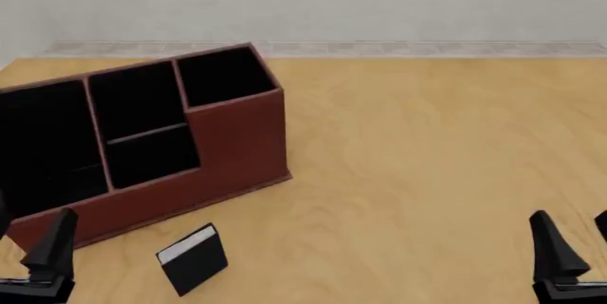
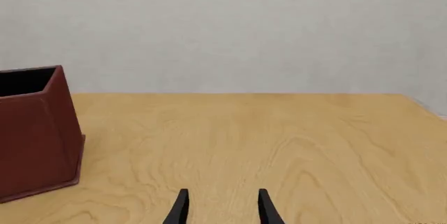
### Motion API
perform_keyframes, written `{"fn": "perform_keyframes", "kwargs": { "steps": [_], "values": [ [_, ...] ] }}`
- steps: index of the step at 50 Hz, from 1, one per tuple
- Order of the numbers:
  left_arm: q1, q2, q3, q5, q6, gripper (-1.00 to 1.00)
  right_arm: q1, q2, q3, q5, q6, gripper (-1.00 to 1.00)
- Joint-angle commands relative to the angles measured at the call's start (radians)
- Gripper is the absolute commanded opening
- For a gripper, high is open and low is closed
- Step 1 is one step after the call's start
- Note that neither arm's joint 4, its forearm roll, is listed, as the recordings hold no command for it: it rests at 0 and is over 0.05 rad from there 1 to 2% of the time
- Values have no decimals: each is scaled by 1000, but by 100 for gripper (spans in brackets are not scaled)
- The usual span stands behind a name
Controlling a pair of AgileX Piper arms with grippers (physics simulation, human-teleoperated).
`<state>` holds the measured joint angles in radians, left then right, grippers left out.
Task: Pick up the book and place it in the left compartment of the caddy.
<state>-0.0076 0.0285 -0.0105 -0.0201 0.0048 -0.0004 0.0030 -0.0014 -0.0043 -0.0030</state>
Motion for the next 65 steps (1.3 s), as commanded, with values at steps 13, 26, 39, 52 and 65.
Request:
{"fn": "perform_keyframes", "kwargs": {
  "steps": [13,26,39,52,65],
  "values": [
    [-100,56,-63,53,43,100,0,9,-1,1,17,100],
    [-205,252,-142,56,96,100,-2,5,-1,7,23,100],
    [-291,318,-231,149,137,100,5,37,0,-11,17,100],
    [-350,344,-305,255,182,100,2,56,0,-24,13,100],
    [-418,377,-329,323,206,100,0,67,1,-31,9,100]
  ]
}}
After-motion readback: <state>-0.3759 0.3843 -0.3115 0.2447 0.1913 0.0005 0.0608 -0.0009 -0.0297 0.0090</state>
